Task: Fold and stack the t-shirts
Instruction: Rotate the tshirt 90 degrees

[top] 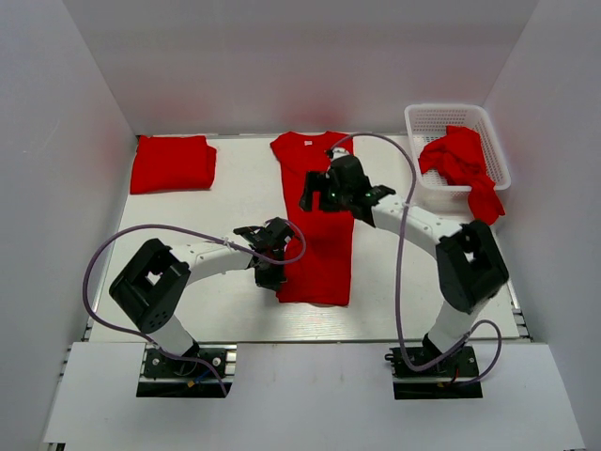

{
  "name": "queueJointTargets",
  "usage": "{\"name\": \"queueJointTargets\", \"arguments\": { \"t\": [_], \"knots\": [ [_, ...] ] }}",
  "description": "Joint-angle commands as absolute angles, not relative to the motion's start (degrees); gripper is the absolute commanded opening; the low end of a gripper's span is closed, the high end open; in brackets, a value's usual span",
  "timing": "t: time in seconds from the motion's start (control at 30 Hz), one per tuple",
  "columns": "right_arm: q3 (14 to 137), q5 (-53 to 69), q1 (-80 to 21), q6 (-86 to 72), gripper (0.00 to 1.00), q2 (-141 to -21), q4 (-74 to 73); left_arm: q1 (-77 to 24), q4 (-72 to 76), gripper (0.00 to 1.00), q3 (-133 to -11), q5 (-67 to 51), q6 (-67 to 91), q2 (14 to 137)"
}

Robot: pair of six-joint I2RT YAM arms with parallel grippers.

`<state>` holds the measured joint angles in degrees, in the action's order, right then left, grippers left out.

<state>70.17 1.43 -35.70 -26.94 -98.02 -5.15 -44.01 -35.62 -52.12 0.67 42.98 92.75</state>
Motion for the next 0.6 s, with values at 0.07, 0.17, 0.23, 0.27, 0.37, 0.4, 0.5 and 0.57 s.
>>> {"name": "queueJointTargets", "arguments": {
  "t": [0.07, 0.17, 0.23, 0.27, 0.37, 0.4, 0.5, 0.57],
  "knots": [
    [79.1, -11.9, -35.8, -24.2, 0.90, -107.8, -11.3, -44.3, -37.1, 0.00, -51.7, 1.1, 43.4, 90.0],
    [81.8, -3.4, -35.7, -19.9, 0.90, -109.9, -7.2, -44.3, -37.1, 0.00, -51.7, 1.1, 43.4, 90.0],
    [82.0, 8.4, -35.4, -20.0, 0.90, -111.0, -2.9, -44.3, -37.1, 0.00, -51.7, 0.5, 43.4, 90.5],
    [82.1, 12.4, -35.8, -20.0, 0.90, -111.3, -1.7, -44.3, -37.1, 0.00, -51.7, 0.5, 43.4, 91.0],
    [81.0, 19.2, -35.5, -21.9, 0.90, -112.2, 2.6, -44.3, -37.1, 0.00, -51.7, 0.5, 43.4, 91.1],
    [80.4, 21.2, -35.3, -23.1, 0.90, -112.5, 3.3, -44.3, -37.1, 0.00, -51.7, 0.5, 43.9, 91.1],
    [78.5, 27.0, -35.2, -24.0, 0.90, -113.7, 6.5, -44.3, -37.1, 0.00, -51.7, 0.5, 43.9, 91.1],
    [77.6, 28.5, -35.2, -25.6, 0.90, -115.0, 8.5, -44.3, -37.1, 0.00, -51.7, 0.5, 43.9, 91.1]
  ]
}}
